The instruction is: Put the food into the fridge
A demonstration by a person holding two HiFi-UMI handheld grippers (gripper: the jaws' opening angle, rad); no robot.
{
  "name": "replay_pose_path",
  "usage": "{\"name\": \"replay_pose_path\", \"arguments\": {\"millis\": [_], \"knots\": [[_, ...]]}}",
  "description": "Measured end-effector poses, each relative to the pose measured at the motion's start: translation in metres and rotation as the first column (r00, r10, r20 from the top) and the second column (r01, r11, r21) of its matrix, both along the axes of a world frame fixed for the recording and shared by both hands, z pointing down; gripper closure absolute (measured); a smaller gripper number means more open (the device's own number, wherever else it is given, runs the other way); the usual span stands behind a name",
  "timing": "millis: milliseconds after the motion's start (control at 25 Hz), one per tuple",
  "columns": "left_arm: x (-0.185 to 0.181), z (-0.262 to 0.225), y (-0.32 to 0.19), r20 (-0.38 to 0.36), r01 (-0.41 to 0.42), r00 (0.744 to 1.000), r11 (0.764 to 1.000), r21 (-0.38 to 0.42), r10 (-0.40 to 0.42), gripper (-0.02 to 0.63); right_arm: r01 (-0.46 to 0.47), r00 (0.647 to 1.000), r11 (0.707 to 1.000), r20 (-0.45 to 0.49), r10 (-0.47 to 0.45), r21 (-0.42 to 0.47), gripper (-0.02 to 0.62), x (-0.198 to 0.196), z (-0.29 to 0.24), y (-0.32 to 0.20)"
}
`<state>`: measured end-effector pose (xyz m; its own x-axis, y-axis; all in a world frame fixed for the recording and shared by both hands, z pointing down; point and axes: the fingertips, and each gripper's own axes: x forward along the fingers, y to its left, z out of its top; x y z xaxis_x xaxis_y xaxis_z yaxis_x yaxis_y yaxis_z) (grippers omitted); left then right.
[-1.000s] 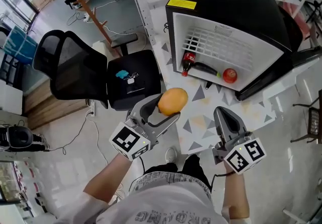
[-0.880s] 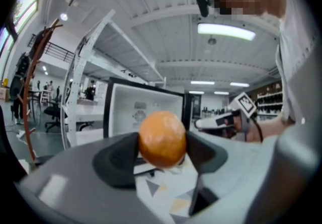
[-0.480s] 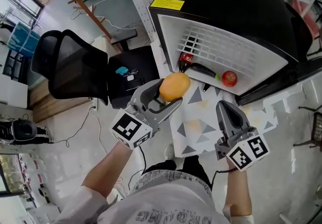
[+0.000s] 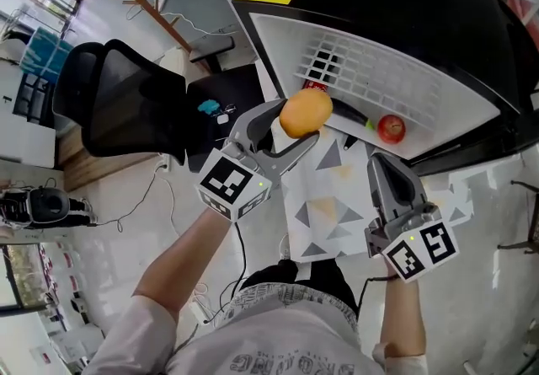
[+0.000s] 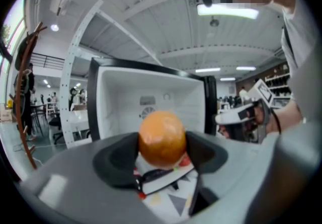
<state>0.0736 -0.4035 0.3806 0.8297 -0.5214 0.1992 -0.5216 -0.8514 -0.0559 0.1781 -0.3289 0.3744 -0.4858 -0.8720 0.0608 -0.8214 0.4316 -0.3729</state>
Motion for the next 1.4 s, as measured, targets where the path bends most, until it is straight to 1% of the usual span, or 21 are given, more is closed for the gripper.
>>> {"name": "replay_pose_path", "arguments": {"millis": [160,400,880,1280,1400], "knots": [[0.014,0.008,-0.022,0.032,0.009,0.999,1.0,-0.001,-0.009,0.305,-0.002,1.0,1.0,-0.003,0.002,0.022,0.594,0.005,0.004,-0.007],[0.03,0.015,-0.054,0.078,0.045,0.996,0.999,0.029,-0.047,0.305,0.007,1.0,0.999,-0.009,-0.007,0.042,0.594,0.012,0.012,-0.02],[0.06,0.023,-0.093,0.142,0.075,0.986,0.994,0.08,-0.086,0.305,0.035,0.999,0.996,-0.022,-0.033,0.082,0.594,0.012,0.021,-0.034],[0.072,0.031,-0.122,0.171,0.099,0.979,0.99,0.101,-0.115,0.305,0.051,0.999,0.996,-0.015,-0.05,0.073,0.594,0.012,0.041,-0.038],[0.078,0.035,-0.129,0.185,0.095,0.976,0.99,0.102,-0.113,0.305,0.05,0.999,0.997,-0.014,-0.049,0.066,0.594,0.014,0.047,-0.039]]}}
